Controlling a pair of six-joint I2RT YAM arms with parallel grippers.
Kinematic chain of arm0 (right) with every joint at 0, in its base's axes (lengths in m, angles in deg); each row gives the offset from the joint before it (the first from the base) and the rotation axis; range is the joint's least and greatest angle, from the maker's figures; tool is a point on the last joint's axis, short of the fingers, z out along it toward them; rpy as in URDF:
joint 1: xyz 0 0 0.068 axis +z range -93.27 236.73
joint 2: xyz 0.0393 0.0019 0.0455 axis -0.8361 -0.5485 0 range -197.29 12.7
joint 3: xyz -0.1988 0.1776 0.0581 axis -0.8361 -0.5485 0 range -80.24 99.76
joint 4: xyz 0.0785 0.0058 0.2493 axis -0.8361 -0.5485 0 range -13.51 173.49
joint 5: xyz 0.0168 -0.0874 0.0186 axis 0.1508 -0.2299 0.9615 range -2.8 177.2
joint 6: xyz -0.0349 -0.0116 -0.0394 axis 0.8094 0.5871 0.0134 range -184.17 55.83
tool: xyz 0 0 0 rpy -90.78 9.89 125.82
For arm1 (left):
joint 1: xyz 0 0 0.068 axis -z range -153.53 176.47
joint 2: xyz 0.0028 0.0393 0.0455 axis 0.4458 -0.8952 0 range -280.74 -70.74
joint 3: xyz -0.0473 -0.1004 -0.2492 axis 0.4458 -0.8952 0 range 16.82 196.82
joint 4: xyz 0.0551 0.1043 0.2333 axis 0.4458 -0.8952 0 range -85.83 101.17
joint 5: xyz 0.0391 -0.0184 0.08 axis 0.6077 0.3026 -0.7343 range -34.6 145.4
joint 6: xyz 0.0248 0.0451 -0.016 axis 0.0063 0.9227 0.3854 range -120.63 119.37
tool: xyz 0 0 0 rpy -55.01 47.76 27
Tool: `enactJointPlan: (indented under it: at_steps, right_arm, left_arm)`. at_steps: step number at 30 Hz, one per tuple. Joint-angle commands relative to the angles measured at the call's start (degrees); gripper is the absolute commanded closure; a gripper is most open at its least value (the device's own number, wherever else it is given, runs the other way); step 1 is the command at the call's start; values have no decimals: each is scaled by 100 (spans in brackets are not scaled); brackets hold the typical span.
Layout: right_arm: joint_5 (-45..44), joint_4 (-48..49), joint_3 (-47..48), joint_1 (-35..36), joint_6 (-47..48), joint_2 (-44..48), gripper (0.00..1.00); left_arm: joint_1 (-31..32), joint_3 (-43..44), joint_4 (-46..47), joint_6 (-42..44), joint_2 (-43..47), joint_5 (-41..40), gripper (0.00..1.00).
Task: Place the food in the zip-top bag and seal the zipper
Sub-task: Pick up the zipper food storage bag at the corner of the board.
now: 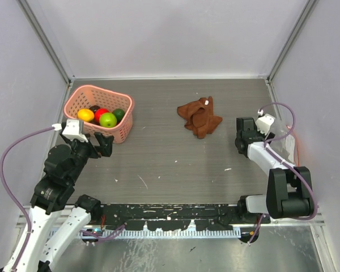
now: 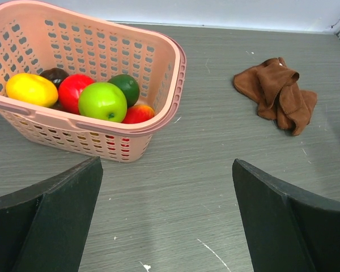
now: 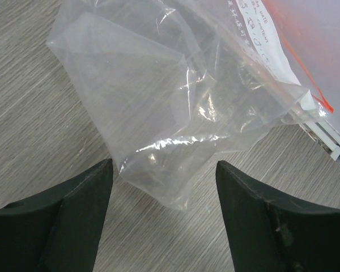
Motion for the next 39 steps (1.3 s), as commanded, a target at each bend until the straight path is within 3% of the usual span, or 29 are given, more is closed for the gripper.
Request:
enactJointPlan:
  at_steps: [1,5,10,24,33,39]
  right_arm:
    - [-423,542,287,-45,133,-68,31]
    - [-309,605,221,-41,149,-40,67]
    - [-83,557,199,-41,221,107,99]
    - [1078,346,117,622,546,1193,100]
    - [1613,598,29,1952,878,1946,100]
    - [1855,940,50,2938,1048,2220,100]
  left_arm:
    - [92,2,337,-45,-119,90,2]
    - [116,3,363,-55,-203,163,2]
    - [116,29,343,-91,-241,236,2]
    - [119,524,-66,-601,-720,685,2]
    - [116,762,-205,-1339,-1287,1305,2]
    - [116,608,274,-1914,-1458,1912,2]
